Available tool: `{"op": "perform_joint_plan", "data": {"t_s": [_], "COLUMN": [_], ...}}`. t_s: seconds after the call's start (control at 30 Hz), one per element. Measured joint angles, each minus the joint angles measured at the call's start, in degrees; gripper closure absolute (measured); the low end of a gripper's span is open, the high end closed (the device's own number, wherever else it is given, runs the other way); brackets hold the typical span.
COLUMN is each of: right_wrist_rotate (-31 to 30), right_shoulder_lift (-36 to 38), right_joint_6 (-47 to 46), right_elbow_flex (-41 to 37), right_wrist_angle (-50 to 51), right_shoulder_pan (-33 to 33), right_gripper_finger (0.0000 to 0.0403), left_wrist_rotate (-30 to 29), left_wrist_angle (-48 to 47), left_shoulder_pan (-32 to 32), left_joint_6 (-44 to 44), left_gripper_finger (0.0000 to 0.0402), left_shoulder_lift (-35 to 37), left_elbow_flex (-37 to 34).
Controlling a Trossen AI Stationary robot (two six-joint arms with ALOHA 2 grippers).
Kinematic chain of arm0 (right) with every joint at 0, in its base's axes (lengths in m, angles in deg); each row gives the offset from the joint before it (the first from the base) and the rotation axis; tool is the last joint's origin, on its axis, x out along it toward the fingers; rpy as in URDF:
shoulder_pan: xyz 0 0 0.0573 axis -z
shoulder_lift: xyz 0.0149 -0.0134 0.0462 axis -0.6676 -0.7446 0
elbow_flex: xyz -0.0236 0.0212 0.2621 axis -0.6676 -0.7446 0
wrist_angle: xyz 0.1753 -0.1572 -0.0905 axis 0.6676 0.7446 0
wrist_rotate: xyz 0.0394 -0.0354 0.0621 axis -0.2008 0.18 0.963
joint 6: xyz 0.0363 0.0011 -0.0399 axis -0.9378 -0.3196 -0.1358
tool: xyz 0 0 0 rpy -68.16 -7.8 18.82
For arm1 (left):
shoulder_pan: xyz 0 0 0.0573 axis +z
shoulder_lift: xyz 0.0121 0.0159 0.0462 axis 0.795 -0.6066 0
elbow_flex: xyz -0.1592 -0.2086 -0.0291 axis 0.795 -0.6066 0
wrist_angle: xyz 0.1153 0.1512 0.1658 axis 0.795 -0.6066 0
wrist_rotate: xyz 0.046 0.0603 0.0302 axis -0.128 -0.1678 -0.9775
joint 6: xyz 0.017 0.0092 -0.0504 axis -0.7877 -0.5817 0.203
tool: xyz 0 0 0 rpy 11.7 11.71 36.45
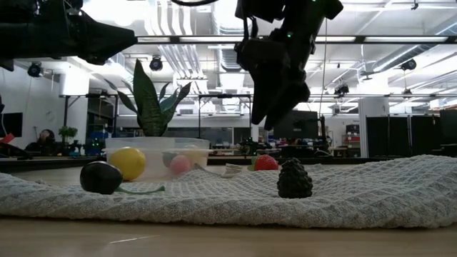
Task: Pick and placing Produce into tupperware
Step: Put the red strawberry into the container
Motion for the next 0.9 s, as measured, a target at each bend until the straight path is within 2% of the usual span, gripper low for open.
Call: {"op": "perform_joint_plan", "data": {"t_s": [0.33,0.6,0.9], "right_wrist_rotate": [-0.02,-0.16,-6.35], "right_shoulder_lift": [-1.65,-3.04,-3.15], "right_joint_6": [-13.07,-18.15,-20.8], "right_elbow_flex": [-0.04,-0.02,-1.09], "right_wrist_angle": [-0.41,-2.66,-2.58], "right_shoulder_pan": [-2.93,-6.08,-7.77], "right_gripper_finger": [0.0158,0.0161,0.0161], "left_wrist_rotate": [0.02,0.02,0.0], "left_wrist_angle": [0.0,0.0,0.33], "left_shoulder_pan": [-0.02,-0.01,0.0], "left_joint_6": [0.0,0.02,0.0], "left_gripper_finger": [0.0245,0.0245,0.0245], "left_shoulder_lift": [-0.09,-0.13,-0.04], "left_elbow_flex": [0.0,0.0,0.04]}}
